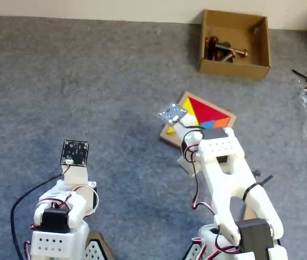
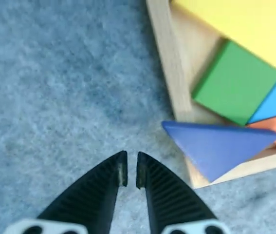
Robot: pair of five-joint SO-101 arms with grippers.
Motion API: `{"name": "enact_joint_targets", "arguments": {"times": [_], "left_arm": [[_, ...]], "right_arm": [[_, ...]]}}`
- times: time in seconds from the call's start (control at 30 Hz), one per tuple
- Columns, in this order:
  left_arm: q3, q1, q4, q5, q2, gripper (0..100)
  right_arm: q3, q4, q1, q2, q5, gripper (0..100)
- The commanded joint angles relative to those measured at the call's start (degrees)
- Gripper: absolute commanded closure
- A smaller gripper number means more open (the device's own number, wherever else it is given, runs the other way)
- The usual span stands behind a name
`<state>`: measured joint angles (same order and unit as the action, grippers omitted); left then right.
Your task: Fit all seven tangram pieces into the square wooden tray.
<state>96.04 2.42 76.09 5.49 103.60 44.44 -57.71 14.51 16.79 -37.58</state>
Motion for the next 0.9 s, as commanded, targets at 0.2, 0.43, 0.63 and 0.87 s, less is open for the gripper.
{"name": "enact_joint_targets", "arguments": {"times": [0.2,0.43,0.63,0.87], "left_arm": [[1.1,-0.92,-0.18,0.44,0.4,99],[1.1,-0.92,-0.18,0.44,0.4,99],[1.1,-0.92,-0.18,0.44,0.4,99],[1.1,-0.92,-0.18,0.44,0.4,99]], "right_arm": [[-0.84,1.63,0.31,0.04,0.79,96.8],[-0.48,5.41,0.4,0.04,3.69,96.9],[-0.48,5.58,0.4,-0.4,3.78,96.9],[-1.63,7.6,0.4,-7.87,4.04,99.0]]}}
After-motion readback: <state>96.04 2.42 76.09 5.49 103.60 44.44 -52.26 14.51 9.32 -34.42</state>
